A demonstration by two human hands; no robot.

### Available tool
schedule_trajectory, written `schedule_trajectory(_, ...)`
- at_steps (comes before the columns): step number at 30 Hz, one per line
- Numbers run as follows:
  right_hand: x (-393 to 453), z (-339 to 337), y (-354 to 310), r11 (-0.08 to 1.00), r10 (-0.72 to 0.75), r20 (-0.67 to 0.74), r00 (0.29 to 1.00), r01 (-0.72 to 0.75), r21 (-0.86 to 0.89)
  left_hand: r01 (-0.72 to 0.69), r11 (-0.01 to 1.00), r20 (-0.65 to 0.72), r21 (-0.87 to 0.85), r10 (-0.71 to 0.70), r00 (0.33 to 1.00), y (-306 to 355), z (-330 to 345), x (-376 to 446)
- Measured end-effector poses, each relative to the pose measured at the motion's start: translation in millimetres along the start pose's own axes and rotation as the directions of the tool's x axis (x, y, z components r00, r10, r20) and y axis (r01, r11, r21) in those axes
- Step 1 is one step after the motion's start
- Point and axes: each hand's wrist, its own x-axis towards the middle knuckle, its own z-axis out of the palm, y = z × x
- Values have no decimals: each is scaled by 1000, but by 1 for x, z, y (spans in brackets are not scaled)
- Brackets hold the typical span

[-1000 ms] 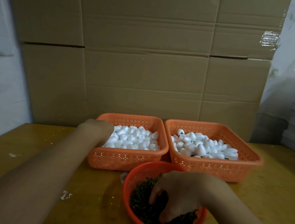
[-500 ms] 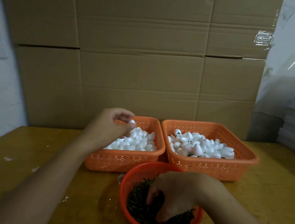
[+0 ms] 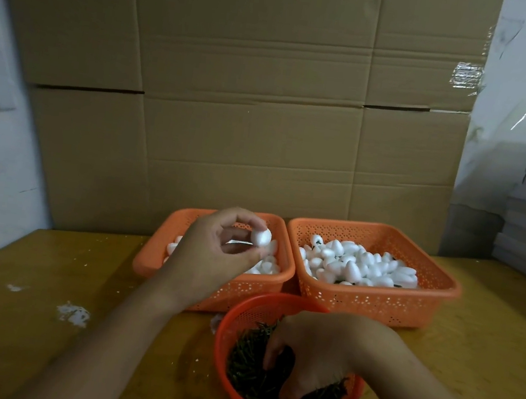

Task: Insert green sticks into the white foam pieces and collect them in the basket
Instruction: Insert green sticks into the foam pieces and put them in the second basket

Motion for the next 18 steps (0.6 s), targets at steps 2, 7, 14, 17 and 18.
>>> schedule_trajectory(2,-1,0,0,1000,5,-3,1000,-5,1,88,990,-26,-114,-91,995,1,0,1)
schedule_trajectory(7,-1,-2,-1,1000,2,5,1000,-2,-17,411,675,166,-613,-399,902,10,-3,1)
schedule_trajectory(14,-4,-2,-4,1000,8,13,1000,-8,-11,490,580,230,-651,-464,855,12,-6,1)
schedule_trajectory(17,-2,-2,-5,1000,27,3,1000,-27,-14,485,607,229,-629,-451,862,9,-7,0)
schedule_trajectory(18,-1,-1,-5,999,35,-8,999,-35,-20,484,613,232,-624,-447,864,9,-7,0)
